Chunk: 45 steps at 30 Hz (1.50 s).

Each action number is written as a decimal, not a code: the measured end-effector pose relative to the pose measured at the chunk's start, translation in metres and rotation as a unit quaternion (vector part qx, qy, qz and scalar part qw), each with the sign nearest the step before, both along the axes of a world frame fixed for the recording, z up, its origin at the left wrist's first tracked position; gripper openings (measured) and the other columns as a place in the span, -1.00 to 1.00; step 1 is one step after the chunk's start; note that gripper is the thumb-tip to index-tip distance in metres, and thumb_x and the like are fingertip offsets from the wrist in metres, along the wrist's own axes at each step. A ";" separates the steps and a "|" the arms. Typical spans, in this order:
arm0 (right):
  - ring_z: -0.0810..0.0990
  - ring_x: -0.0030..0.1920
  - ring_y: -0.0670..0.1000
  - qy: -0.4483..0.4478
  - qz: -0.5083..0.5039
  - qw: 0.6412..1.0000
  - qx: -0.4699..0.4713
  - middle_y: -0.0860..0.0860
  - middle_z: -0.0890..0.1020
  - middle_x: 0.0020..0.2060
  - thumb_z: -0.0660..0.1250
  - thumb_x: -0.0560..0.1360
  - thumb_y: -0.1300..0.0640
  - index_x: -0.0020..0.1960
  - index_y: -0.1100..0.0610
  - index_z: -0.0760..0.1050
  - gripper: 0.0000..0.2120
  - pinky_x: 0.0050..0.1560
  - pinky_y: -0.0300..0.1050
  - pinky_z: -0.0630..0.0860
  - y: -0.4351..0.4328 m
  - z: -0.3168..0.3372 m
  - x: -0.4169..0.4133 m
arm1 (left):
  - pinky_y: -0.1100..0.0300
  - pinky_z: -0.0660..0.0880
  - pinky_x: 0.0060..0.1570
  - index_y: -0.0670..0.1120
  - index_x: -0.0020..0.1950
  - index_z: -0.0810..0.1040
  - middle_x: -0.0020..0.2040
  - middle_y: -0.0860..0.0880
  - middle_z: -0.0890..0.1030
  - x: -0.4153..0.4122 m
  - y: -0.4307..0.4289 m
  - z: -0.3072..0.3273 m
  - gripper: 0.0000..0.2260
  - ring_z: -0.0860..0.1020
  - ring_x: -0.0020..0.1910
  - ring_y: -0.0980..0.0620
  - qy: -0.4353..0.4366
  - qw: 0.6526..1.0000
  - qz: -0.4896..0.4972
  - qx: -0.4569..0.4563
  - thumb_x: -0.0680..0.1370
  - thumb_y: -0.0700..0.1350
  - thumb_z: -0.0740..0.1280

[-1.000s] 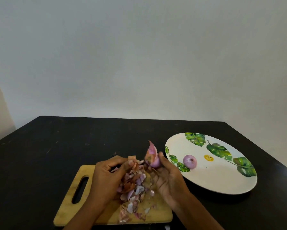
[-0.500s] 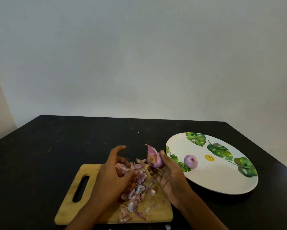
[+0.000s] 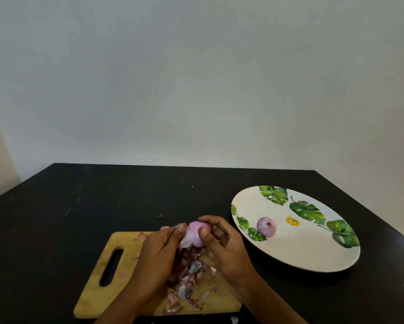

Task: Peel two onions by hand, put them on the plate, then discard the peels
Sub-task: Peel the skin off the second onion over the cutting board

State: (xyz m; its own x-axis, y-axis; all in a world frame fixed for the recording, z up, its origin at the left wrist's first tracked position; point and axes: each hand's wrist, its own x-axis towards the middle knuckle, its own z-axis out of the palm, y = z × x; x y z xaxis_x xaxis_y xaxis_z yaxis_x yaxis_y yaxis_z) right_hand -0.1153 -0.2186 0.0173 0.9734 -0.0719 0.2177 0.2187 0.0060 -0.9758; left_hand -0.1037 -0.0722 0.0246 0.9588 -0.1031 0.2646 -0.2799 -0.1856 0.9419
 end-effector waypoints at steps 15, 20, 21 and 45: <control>0.68 0.03 0.17 0.079 0.039 0.965 0.249 0.19 0.68 0.00 0.34 0.38 0.09 0.14 0.24 0.52 -0.62 -0.05 -0.04 0.63 -0.012 0.006 0.006 | 0.42 0.49 -0.25 0.04 -0.04 0.58 -0.17 0.14 0.65 0.005 0.009 0.006 -0.81 0.60 -0.17 0.21 -0.055 0.998 0.033 0.026 0.47 -0.25 0.38; 0.67 0.05 0.17 0.083 0.045 0.973 0.211 0.17 0.69 0.00 0.36 0.38 0.08 0.14 0.21 0.53 -0.63 0.02 0.01 0.62 -0.013 0.001 0.007 | 0.37 0.49 -0.28 0.04 -0.20 0.66 -0.24 0.13 0.66 0.006 0.009 0.000 -0.87 0.60 -0.26 0.19 -0.070 0.996 0.037 0.050 0.48 0.03 0.37; 0.67 0.05 0.17 0.081 0.049 0.975 0.201 0.16 0.68 0.00 0.37 0.38 0.08 0.14 0.20 0.54 -0.63 0.03 0.02 0.61 -0.013 0.001 0.007 | 0.36 0.50 -0.24 0.10 -0.14 0.63 -0.21 0.15 0.65 0.006 0.010 -0.001 -0.78 0.60 -0.21 0.20 -0.074 0.994 0.042 0.067 0.43 0.20 0.30; 0.60 0.04 -0.19 -0.021 -0.039 0.994 -0.104 -0.17 0.58 -0.01 0.46 0.45 0.18 0.07 -0.08 0.49 -0.72 0.02 -0.32 0.56 0.027 -0.003 -0.005 | 0.49 0.19 -0.32 0.08 0.11 0.59 -0.13 0.07 0.65 0.003 0.002 -0.001 -0.81 0.29 -0.38 0.37 -0.149 0.921 0.119 0.340 0.51 -0.07 0.36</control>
State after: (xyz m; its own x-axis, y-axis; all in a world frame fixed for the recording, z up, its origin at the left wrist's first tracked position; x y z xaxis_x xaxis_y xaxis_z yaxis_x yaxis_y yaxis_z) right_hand -0.1206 -0.1914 0.0140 0.9564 -0.0964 0.2759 0.2508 -0.2140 -0.9441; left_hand -0.1009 -0.0698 0.0240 0.8711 -0.1384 0.4713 -0.3819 -0.7942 0.4727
